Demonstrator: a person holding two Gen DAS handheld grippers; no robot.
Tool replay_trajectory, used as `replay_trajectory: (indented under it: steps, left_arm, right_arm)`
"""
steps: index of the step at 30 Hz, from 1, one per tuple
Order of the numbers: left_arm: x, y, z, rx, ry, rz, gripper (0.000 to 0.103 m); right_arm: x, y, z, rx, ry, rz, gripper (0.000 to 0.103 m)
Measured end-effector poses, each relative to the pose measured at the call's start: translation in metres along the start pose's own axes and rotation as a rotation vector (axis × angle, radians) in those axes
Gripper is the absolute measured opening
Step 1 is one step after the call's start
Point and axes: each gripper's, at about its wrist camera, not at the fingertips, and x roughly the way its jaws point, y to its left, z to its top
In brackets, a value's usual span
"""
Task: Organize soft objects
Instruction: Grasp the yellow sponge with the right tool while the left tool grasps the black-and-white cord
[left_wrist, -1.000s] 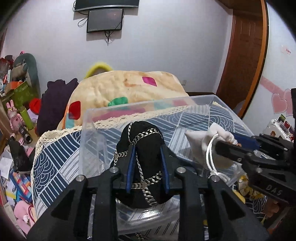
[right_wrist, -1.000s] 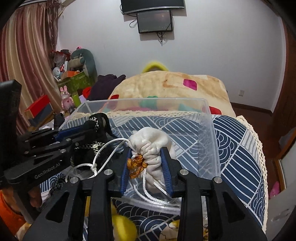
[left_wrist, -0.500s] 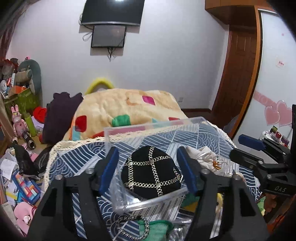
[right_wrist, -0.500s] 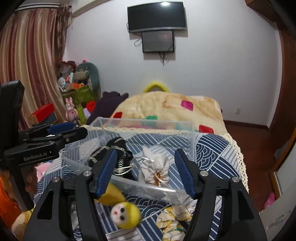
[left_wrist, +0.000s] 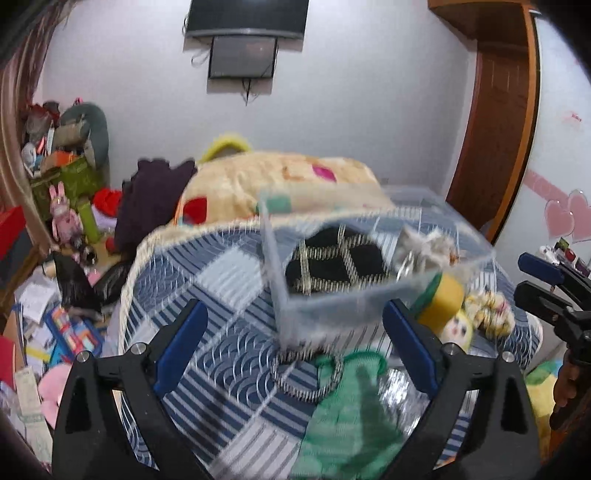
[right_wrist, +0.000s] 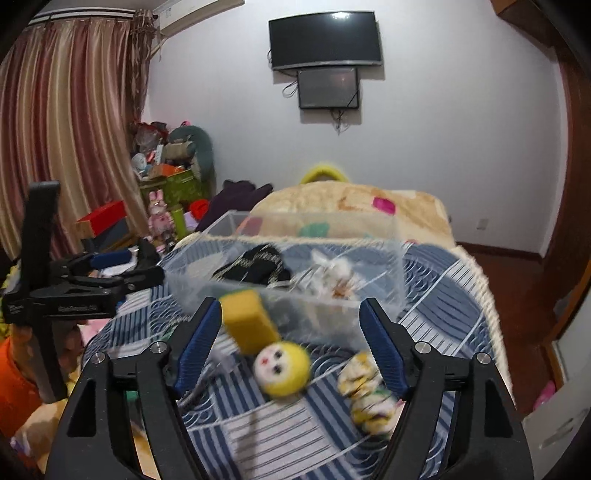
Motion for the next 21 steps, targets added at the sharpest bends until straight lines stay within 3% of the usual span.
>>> replay_trajectory:
  steps: [6,12,17,21]
  left_arm:
    - [0.005,-0.001,-0.028,0.012,0.03,0.002,0.096]
    - [0.008,-0.006,-0.037,0.04,0.047,-0.046,0.067]
    - [0.02,-0.013,-0.043,0.067,0.092,-0.08,0.037]
    - [0.022,-0.014,-0.045,0.068,0.088,-0.1,0.029]
  right_arm:
    - [0.011,0.016,-0.019,-0.02,0.038,0.026,0.074]
    - [0.03,0.021,-0.022,-0.012,0.073,0.049,0.072]
    - [0.046,0.021,-0.02,-0.007,0.094,0.044,0.055]
    - [0.061,0.022,-0.017,0.007,0.115,0.071,0.043]
